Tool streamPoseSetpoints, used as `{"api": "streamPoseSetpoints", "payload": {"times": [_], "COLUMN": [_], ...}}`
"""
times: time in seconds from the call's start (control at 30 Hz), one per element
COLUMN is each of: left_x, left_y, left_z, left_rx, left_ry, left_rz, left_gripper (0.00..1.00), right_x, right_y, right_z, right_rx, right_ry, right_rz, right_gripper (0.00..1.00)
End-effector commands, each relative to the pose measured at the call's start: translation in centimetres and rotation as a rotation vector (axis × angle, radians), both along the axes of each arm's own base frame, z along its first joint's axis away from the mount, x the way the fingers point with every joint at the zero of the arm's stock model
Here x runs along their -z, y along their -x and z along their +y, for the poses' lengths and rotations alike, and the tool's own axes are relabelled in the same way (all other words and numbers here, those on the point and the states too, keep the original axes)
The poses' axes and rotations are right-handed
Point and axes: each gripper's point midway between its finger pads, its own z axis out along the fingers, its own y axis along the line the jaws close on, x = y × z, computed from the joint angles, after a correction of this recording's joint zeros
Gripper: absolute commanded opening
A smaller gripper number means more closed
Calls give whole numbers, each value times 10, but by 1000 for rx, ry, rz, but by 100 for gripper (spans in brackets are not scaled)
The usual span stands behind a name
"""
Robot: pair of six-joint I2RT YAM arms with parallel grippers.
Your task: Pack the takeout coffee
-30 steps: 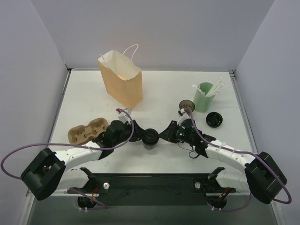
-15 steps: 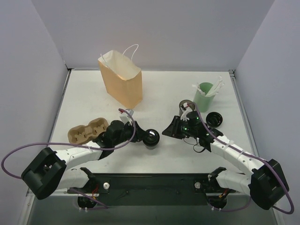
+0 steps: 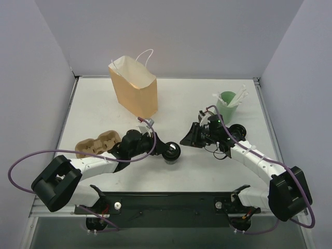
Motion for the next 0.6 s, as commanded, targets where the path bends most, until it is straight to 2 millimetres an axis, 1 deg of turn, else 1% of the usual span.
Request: {"api": "streamPoseSetpoints", "payload": {"times": [0.0, 0.13, 0.23, 0.37, 0.57], "left_x": [92, 90, 95, 102, 107], "left_y": [44, 42, 43, 45, 45], "left_z": [45, 38, 36, 36, 36], "left_rx": [82, 118, 134, 138, 136], "left_ry": [-315, -311, -316, -320, -319], "left_rz": [174, 163, 177, 196, 201], "left_gripper": [44, 44, 44, 44, 44], "right_x": [-12, -12, -8, 4, 12], "right_y": [-5, -6, -6, -6, -6], "right_z": [0, -2, 1, 2, 1], "right_rx": [-34, -41, -66, -77, -73], "right_ry": [-31, -44, -61, -61, -65], "right_rz": [-31, -24, -6, 24, 36], "right_gripper": [24, 24, 24, 24, 23]}}
